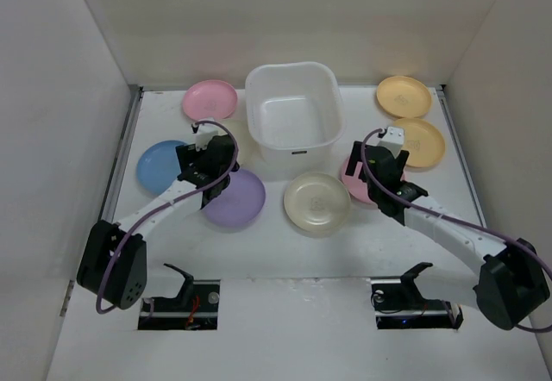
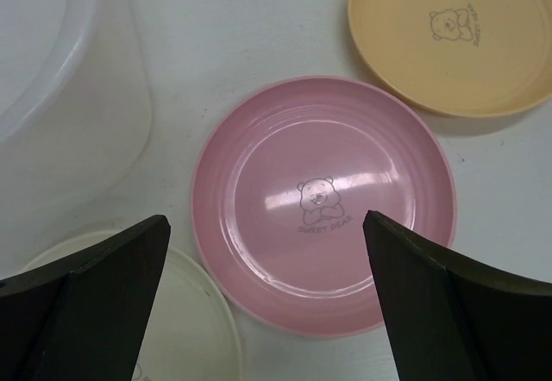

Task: Place the plates into the plastic bin on the countertop

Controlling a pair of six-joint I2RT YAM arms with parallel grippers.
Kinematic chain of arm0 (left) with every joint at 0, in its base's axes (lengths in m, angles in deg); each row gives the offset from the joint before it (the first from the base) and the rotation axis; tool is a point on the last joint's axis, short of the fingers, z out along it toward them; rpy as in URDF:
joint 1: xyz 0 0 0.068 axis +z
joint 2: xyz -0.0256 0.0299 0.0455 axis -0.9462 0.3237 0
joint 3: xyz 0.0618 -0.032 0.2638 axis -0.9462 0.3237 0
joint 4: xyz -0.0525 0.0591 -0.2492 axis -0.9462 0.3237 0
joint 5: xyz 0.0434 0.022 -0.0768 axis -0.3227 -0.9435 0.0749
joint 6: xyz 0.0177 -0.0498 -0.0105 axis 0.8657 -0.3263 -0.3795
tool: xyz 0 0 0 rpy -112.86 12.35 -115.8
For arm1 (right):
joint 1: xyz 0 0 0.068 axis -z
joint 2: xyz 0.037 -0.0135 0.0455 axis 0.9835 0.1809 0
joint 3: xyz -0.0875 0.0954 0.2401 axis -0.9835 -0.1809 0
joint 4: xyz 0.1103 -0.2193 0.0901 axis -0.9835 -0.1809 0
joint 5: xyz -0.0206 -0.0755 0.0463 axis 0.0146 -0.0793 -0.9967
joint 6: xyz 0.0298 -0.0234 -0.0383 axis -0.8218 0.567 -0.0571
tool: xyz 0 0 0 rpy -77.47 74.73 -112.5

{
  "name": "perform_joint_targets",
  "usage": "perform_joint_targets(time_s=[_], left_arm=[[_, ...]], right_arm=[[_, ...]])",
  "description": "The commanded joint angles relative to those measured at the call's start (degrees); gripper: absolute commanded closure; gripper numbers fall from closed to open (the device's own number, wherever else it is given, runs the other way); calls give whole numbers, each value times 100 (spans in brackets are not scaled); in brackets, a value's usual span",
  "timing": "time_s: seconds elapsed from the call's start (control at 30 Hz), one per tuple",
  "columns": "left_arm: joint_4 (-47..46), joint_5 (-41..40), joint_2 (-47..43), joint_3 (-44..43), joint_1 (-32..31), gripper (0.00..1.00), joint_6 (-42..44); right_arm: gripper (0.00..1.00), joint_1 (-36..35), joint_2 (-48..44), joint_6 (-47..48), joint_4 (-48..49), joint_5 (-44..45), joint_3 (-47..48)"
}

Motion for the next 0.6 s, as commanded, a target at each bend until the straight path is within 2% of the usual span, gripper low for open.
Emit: perform_joint_targets(time_s=[0.0, 0.2, 0.43, 0.57], left_arm=[[-80, -216, -213, -55, -31, 0, 66], [-195, -137, -424, 183, -66, 0, 258], [-1195, 223, -1364, 1060, -180, 0, 453], [-1215, 398, -1716, 1325, -31, 0, 443]], right_arm=[[0, -28, -198, -64, 87, 21, -15], [0, -37, -242, -90, 25, 21, -15], [0, -273, -409, -63, -264, -41, -24], [0, -502, -567, -90, -537, -41, 20]])
